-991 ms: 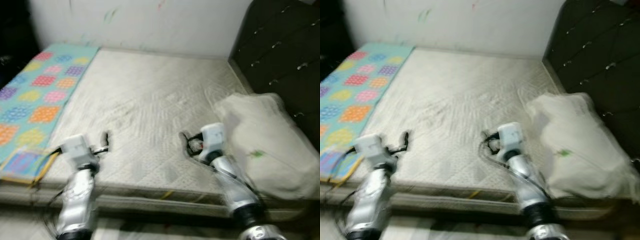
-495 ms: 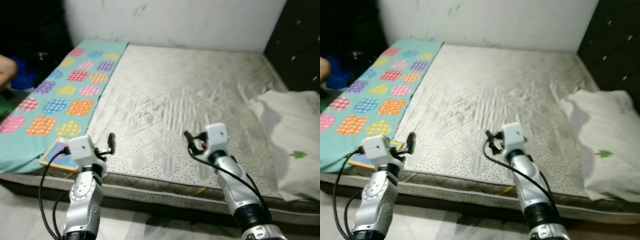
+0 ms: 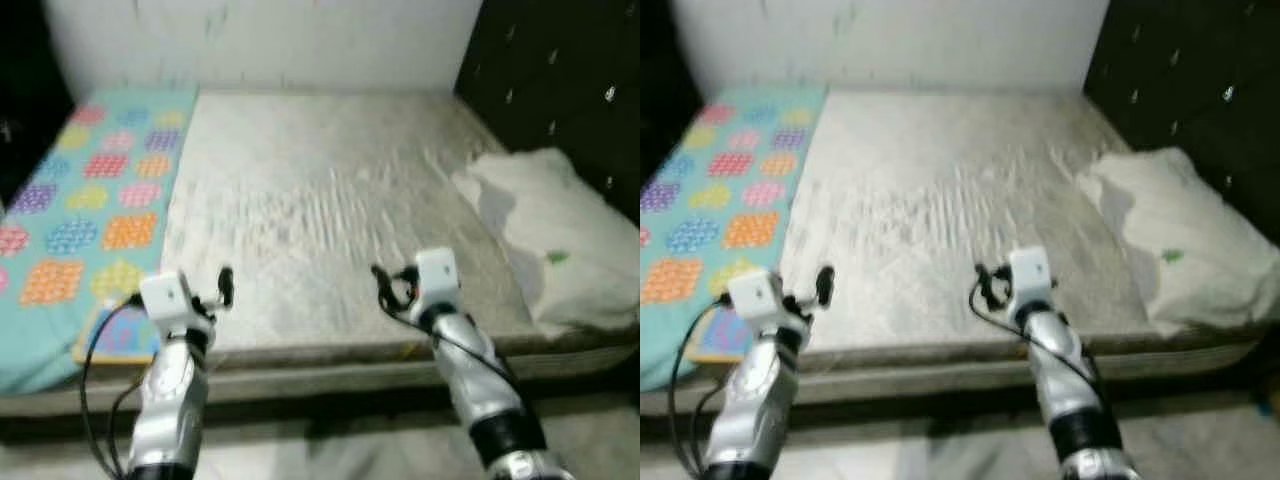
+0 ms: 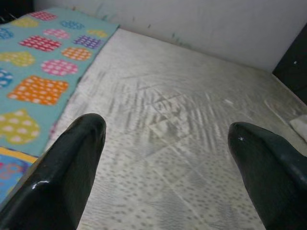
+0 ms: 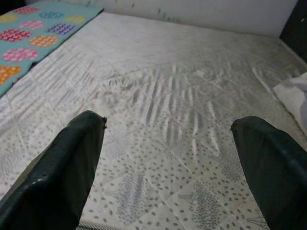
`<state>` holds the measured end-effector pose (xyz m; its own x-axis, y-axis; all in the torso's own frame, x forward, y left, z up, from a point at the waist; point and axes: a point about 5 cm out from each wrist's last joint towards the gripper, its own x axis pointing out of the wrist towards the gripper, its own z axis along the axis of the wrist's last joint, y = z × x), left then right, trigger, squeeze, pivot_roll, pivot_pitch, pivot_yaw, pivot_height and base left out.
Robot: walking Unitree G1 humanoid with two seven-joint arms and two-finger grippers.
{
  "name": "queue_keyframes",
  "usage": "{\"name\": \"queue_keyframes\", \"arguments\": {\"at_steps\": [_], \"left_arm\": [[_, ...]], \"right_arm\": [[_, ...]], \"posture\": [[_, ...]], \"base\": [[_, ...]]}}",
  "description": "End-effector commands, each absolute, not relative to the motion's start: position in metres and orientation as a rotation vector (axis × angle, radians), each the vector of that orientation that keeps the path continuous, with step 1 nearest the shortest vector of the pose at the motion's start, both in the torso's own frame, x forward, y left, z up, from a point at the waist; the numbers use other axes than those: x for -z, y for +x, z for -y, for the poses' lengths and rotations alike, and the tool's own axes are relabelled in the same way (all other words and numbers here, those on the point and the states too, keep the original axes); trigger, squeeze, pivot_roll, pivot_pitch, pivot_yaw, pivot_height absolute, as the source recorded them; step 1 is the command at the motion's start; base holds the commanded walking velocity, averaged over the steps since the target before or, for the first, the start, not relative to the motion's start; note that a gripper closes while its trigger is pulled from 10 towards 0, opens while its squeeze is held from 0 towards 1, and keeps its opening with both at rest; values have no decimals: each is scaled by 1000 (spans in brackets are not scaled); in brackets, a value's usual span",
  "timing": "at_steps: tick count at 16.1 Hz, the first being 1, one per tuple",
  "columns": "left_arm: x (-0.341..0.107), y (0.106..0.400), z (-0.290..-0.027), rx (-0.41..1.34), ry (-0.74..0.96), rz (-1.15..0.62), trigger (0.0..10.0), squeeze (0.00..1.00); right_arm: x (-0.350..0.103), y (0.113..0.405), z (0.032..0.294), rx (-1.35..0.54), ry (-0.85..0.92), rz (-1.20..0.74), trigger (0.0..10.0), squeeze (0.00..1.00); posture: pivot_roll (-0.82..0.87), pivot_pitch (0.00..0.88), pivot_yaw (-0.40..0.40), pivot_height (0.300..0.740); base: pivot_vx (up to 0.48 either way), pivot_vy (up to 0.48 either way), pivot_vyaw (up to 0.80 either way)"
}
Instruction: Clean up the room
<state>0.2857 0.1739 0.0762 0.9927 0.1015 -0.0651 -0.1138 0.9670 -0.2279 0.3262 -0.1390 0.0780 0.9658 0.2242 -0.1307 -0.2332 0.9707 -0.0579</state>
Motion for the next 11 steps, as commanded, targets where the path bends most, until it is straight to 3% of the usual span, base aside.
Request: {"name": "queue_keyframes", "arguments": {"at_steps": [1, 4, 11], "left_arm": [[-80, 286, -181, -114, -208, -34, 10000, 0], [-82, 285, -178, -76, -219, -20, 10000, 0], [-82, 285, -177, -61, -228, -19, 10000, 0]], "right_arm": [[-83, 329, 131, -249, -63, -105, 10000, 0], [-83, 329, 130, -252, -67, -105, 10000, 0], [-83, 329, 130, -252, -73, -104, 10000, 0]], "posture": [[-89, 10, -27, 740], [-89, 10, -27, 740], [-90, 2, -28, 740]], "base": [[0, 0, 0], [0, 0, 0], [298, 0, 0]]}}
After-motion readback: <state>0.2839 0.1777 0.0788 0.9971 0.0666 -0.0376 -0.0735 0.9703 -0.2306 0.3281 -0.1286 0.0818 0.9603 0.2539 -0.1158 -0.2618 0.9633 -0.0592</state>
